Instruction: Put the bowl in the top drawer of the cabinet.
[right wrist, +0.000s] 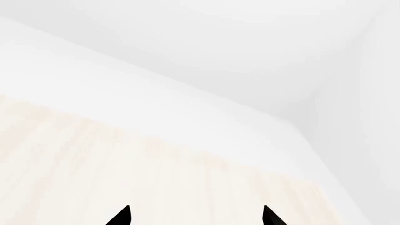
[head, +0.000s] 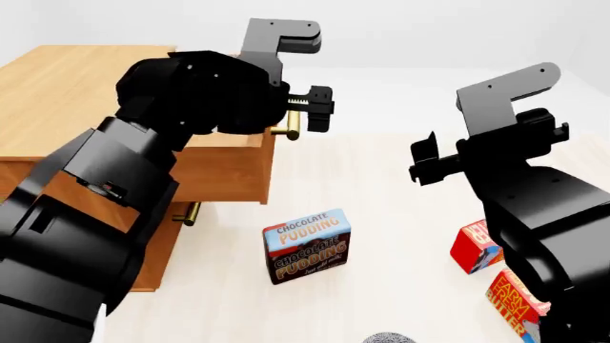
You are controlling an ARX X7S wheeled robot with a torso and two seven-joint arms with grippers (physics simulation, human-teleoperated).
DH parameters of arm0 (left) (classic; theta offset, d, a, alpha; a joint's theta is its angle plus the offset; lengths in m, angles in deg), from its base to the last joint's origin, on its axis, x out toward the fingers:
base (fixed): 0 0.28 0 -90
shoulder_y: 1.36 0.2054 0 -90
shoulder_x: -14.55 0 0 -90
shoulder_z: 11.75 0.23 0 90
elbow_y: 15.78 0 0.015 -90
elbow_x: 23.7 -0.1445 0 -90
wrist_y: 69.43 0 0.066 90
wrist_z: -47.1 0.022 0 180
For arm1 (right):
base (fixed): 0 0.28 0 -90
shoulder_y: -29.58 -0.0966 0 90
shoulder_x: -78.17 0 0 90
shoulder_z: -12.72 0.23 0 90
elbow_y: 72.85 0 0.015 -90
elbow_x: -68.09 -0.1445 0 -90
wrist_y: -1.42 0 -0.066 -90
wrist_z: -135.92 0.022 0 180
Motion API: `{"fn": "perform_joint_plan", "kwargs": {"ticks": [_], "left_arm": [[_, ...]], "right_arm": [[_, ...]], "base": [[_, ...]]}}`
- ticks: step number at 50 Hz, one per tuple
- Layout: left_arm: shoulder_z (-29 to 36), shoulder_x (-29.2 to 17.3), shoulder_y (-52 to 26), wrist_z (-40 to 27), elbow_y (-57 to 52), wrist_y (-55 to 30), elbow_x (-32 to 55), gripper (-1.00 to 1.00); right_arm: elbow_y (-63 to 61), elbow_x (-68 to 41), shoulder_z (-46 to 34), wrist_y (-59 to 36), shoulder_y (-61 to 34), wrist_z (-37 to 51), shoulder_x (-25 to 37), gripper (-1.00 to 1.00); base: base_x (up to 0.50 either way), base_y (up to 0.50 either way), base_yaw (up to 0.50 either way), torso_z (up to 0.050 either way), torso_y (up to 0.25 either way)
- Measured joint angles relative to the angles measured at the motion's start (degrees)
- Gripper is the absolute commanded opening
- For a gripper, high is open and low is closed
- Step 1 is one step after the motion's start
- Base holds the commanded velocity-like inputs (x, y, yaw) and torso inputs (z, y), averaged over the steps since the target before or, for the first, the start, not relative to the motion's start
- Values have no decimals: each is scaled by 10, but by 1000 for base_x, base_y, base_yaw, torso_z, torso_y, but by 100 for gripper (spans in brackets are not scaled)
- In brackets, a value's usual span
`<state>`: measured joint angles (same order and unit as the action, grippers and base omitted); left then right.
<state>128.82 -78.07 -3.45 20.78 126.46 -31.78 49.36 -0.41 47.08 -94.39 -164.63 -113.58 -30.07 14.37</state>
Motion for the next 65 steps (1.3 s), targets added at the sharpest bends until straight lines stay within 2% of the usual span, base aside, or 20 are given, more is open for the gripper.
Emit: {"fn": "perform_joint_plan", "kwargs": {"ticks": [15, 43, 54, 65], "left_arm": [[-1, 0, 17, -23, -43, -10, 14, 100], [-13, -35, 24, -87, -126, -31, 75, 100], [-37, -53, 10, -121, -214, -8, 95, 100], [-57, -84, -1, -159, -328, 38, 76, 100]], "right_arm": [[-7, -7, 16, 5, 16, -1, 8, 100], [0, -11, 21, 19, 30, -2, 16, 100], [4, -13, 21, 24, 37, -3, 19, 100], [9, -13, 20, 28, 39, -3, 20, 100]], "base": [[0, 0, 0, 0, 0], [0, 0, 0, 0, 1], [0, 0, 0, 0, 1], [0, 0, 0, 0, 0]]}}
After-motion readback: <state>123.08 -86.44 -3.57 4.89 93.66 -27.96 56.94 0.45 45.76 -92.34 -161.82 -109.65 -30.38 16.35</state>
